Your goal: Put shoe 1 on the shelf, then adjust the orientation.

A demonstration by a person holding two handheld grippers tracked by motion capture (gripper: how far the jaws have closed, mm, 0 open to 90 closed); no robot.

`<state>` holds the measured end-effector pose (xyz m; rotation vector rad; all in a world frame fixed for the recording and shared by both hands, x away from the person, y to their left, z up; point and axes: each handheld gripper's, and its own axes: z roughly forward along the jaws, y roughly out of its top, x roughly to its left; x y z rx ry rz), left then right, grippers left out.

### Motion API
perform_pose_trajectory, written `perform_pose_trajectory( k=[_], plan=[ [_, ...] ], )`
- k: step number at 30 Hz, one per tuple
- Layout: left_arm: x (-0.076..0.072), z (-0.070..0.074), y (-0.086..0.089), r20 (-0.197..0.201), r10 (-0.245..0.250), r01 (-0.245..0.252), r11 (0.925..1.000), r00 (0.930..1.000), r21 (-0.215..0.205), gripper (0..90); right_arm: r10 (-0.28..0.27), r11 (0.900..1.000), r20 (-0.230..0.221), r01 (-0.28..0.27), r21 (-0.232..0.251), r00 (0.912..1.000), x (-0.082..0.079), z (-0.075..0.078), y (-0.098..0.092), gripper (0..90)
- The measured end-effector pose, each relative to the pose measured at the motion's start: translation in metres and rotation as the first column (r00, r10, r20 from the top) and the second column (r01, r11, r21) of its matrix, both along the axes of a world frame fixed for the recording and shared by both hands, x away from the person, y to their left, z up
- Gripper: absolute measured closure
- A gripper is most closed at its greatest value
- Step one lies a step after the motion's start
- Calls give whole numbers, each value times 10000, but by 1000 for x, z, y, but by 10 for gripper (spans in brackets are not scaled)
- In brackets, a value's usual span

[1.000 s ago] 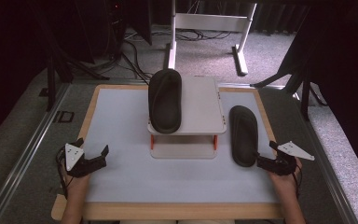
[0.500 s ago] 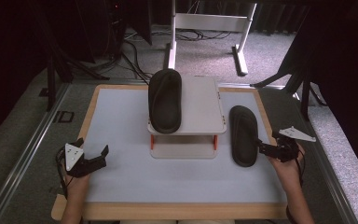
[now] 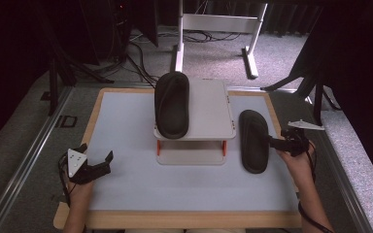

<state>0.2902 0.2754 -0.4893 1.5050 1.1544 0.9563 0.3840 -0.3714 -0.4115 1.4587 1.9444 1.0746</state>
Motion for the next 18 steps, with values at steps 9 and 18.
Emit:
perform_pose_trajectory(
  k=[9, 18],
  plan=[
    [-1, 0, -1, 85, 12, -13, 10000, 10000, 29, 18, -38, 9997, -856, 16, -260, 9963, 25, 13, 6, 253],
    [-1, 0, 0, 94, -51, 51, 10000, 9999, -2, 18, -86, 9963, -1503, -44, -857, 9886, 45, 20, 12, 324]
  ],
)
